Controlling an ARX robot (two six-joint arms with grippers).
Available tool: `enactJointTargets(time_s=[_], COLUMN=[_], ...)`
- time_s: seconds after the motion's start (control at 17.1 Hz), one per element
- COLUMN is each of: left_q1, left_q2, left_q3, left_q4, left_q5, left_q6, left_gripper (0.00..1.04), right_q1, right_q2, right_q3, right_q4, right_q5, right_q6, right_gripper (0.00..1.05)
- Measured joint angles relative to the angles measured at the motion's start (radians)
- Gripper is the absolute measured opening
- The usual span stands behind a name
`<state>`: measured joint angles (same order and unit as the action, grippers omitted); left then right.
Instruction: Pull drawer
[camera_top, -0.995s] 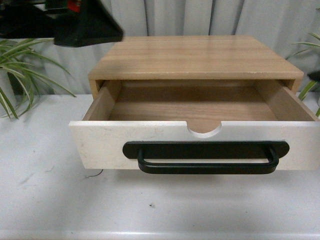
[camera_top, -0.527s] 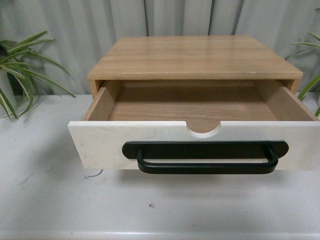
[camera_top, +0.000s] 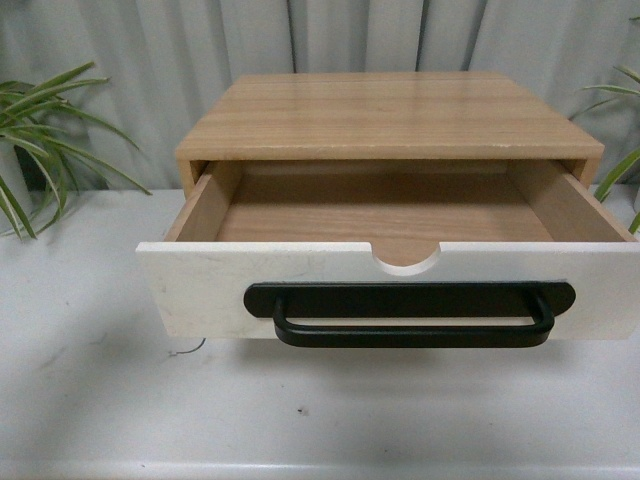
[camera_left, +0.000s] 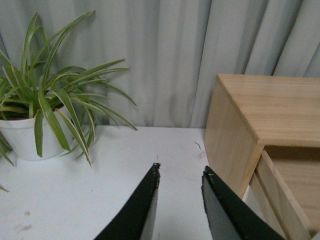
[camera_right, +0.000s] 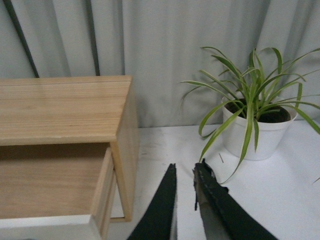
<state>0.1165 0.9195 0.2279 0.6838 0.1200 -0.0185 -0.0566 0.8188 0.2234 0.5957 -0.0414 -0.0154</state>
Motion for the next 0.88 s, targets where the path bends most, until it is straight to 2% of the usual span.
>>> enactJointTargets(time_s=[0.06, 0.12, 0.18, 0.23, 0.29, 0.59, 0.64, 0.7, 0.88], left_q1=[-0.016, -0.028, -0.038, -0.102, -0.124, -0.115, -0.115, -0.115, -0.115], left_q2=[-0.05, -0.089, -0.123, -0.161, -0.197, -0.376, -0.392, -0.41, -0.516], left_q3=[-0.041, -0.063, -0.083, -0.105, -0.122, -0.18, -0.205, -0.219, -0.219], left_q4=[-0.012, -0.023, -0.036, -0.057, -0.074, -0.194, -0.156, -0.188, -0.276], left_q5=[-0.018, -0.03, -0.046, -0.106, -0.105, -0.121, -0.121, -0.121, -0.121], left_q6=[0.001, -0.001, 0.004, 0.004, 0.005, 0.005, 0.005, 0.005, 0.005], left_gripper=[0.11, 0.02, 0.02, 0.02, 0.02, 0.02, 0.02, 0.02, 0.02], right_q1=[0.059, 0.063, 0.058, 0.056, 0.056, 0.056, 0.056, 0.056, 0.056], right_q2=[-0.046, -0.073, -0.108, -0.138, -0.171, -0.331, -0.363, -0.382, -0.46], right_q3=[-0.038, -0.06, -0.085, -0.103, -0.117, -0.174, -0.18, -0.201, -0.211], right_q4=[-0.009, -0.019, -0.032, -0.044, -0.059, -0.162, -0.185, -0.157, -0.233], right_q5=[0.029, 0.031, 0.039, 0.039, 0.039, 0.04, 0.04, 0.04, 0.04], right_q6=[0.0, 0.001, 0.001, 0.001, 0.001, 0.001, 0.001, 0.001, 0.001], right_gripper=[0.02, 0.02, 0.02, 0.02, 0.02, 0.02, 0.02, 0.02, 0.02])
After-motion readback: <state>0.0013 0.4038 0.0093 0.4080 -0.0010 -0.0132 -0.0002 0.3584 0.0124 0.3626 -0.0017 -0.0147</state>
